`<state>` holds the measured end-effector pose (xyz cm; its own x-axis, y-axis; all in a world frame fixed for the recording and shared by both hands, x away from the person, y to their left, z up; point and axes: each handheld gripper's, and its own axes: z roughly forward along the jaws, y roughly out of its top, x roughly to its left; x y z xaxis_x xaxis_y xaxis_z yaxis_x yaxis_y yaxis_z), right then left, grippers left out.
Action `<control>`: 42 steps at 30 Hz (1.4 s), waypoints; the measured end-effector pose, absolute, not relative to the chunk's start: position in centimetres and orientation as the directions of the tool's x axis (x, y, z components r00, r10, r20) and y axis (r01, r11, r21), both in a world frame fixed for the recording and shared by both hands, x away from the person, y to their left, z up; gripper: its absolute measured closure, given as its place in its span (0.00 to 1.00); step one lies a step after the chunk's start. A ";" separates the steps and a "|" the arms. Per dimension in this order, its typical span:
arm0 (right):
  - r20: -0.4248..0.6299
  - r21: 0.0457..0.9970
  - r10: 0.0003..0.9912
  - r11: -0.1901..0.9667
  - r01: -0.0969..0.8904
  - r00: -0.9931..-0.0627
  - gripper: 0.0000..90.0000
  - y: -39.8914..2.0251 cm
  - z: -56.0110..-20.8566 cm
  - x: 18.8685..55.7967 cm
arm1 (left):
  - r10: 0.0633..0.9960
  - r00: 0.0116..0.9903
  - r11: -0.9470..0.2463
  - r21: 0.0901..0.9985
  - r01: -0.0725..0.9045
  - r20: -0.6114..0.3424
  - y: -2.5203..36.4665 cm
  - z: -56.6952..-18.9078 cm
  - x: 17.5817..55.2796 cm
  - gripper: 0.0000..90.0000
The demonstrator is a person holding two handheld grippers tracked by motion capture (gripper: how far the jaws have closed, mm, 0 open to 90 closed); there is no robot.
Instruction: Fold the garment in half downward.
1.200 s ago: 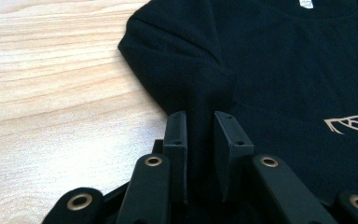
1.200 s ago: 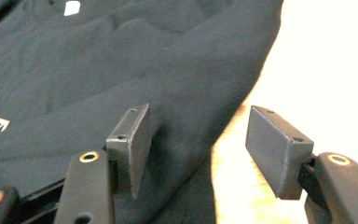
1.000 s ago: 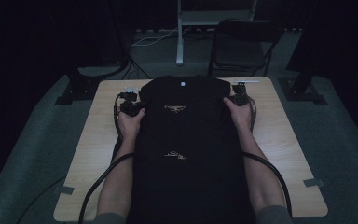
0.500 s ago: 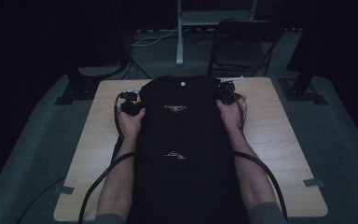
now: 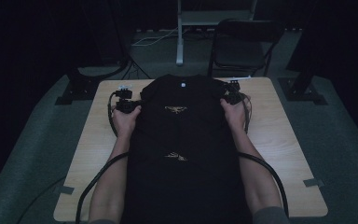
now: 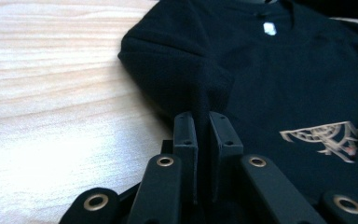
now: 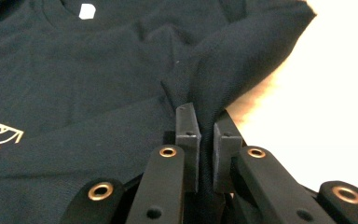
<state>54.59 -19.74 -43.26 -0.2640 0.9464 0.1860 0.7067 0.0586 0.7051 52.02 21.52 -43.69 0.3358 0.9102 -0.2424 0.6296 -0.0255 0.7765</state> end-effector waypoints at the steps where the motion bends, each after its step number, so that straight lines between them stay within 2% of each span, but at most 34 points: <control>1: 0.177 0.715 0.945 0.068 0.696 -0.275 0.93 -19.8 -43.0 54.5 | 0.910 0.338 -0.029 0.778 0.628 -0.239 21.5 -43.4 51.9 0.94; 14: 0.194 0.762 0.927 0.063 0.645 -0.320 0.93 -20.7 -40.3 53.1 | 0.907 0.326 0.007 0.784 0.620 -0.266 21.8 -41.9 50.8 0.94; 19: 0.193 0.795 0.921 0.056 0.604 -0.339 0.93 -21.1 -38.4 52.5 | 0.896 0.341 0.030 0.805 0.592 -0.284 22.0 -39.8 50.4 0.94; 22: 0.234 0.809 0.909 0.015 0.587 -0.345 0.93 -21.6 -36.8 52.3 | 0.894 0.363 0.011 0.824 0.566 -0.262 21.7 -37.9 50.5 0.94; 27: 0.182 0.840 0.918 0.041 0.540 -0.353 0.93 -22.2 -34.2 51.7 | 0.883 0.401 -0.009 0.846 0.533 -0.243 21.4 -35.9 49.9 0.94; 35: 0.185 0.839 0.907 0.055 0.541 -0.379 0.93 -23.8 -36.0 49.1 | 0.852 0.441 -0.007 0.836 0.548 -0.282 22.1 -36.4 47.5 0.94; 42: 0.229 0.846 0.874 0.040 0.532 -0.430 0.93 -24.8 -37.3 44.6 | 0.823 0.483 -0.021 0.832 0.554 -0.301 22.8 -37.0 43.2 0.94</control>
